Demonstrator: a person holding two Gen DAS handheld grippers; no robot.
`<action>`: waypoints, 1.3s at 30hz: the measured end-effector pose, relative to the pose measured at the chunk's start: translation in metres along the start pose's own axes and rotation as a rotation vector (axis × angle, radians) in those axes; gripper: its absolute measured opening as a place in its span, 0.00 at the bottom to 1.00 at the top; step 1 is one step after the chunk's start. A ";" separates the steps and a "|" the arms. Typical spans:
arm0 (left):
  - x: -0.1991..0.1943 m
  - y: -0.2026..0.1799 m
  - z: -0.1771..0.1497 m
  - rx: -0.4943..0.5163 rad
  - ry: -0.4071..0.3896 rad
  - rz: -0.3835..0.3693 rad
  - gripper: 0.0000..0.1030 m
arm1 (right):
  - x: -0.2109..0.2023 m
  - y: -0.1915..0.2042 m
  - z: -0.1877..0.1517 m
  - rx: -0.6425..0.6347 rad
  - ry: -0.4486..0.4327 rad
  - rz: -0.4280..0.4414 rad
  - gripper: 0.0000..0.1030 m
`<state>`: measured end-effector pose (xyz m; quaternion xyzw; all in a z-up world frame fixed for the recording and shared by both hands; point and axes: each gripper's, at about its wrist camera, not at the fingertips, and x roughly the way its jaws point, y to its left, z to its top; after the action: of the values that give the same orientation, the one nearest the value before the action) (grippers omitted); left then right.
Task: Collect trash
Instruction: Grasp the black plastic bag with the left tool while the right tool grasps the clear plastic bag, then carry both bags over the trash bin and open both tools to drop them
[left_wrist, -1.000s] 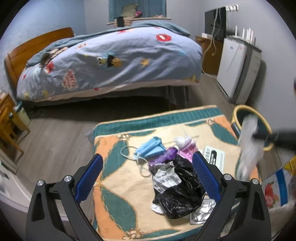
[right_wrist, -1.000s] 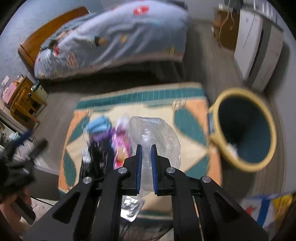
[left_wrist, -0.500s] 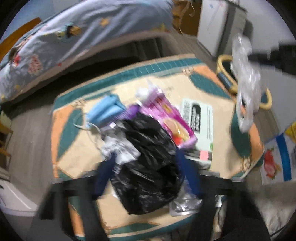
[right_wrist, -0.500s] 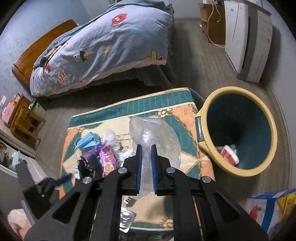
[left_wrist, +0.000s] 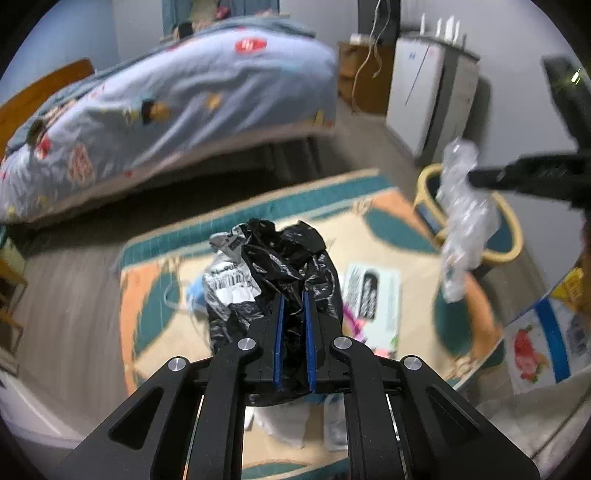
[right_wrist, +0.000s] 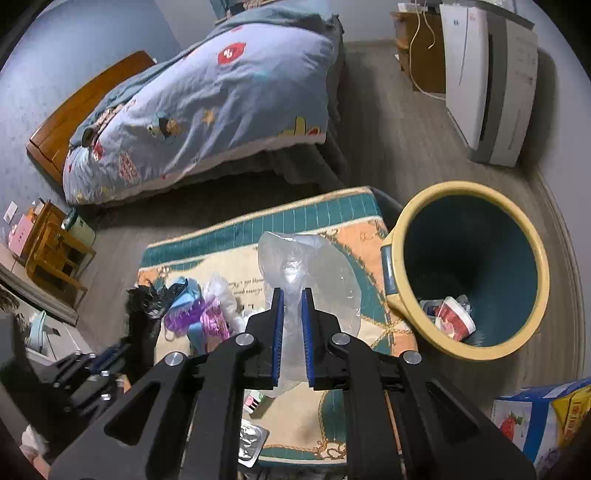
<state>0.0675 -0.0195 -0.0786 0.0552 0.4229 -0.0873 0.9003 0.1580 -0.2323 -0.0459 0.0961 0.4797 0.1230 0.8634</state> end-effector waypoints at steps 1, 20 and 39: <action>-0.010 -0.002 0.007 0.014 -0.028 -0.011 0.10 | -0.002 0.000 0.002 0.002 -0.008 0.000 0.09; 0.002 -0.052 0.102 0.137 -0.129 -0.160 0.10 | -0.018 -0.071 0.026 0.107 -0.086 -0.076 0.09; 0.076 -0.158 0.126 0.290 -0.093 -0.326 0.10 | -0.006 -0.183 0.043 0.326 -0.094 -0.189 0.09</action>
<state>0.1778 -0.2044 -0.0609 0.1109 0.3671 -0.2938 0.8756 0.2137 -0.4108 -0.0702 0.1948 0.4596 -0.0427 0.8655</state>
